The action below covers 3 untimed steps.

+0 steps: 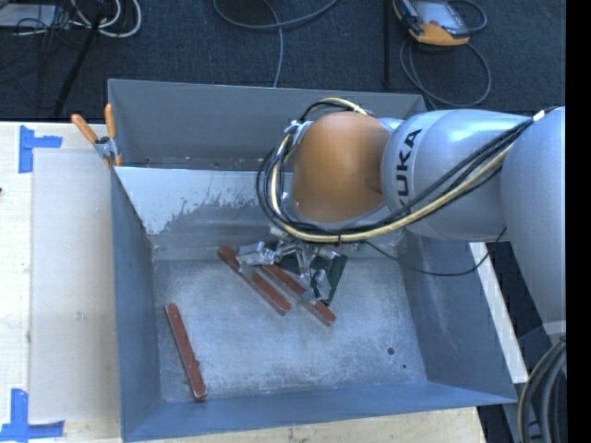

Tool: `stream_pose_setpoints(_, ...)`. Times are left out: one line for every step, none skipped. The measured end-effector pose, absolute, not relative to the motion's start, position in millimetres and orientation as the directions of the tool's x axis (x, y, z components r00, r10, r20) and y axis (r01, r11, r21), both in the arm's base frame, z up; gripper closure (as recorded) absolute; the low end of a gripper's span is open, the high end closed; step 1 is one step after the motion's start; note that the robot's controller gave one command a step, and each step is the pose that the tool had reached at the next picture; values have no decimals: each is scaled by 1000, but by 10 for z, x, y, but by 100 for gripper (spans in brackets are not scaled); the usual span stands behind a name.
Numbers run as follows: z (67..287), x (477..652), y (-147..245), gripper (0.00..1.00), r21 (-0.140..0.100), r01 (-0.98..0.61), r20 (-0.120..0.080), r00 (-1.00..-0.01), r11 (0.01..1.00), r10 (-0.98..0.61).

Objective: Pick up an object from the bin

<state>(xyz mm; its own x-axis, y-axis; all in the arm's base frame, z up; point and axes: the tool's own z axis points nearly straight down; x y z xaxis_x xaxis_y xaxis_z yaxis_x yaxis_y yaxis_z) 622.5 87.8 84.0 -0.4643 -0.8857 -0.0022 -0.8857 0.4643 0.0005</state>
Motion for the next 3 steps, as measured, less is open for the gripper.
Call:
stream_pose_setpoints(714, 6147, 510, 0, -3, -966, -3, -260, 260, -966)
stream_pose_setpoints(784, 6177, 498, 100, -5, -965, -1, -264, 264, -965)
stream_pose_setpoints(713, 6146, 509, 0, -2, -964, -4, -264, 264, -964)
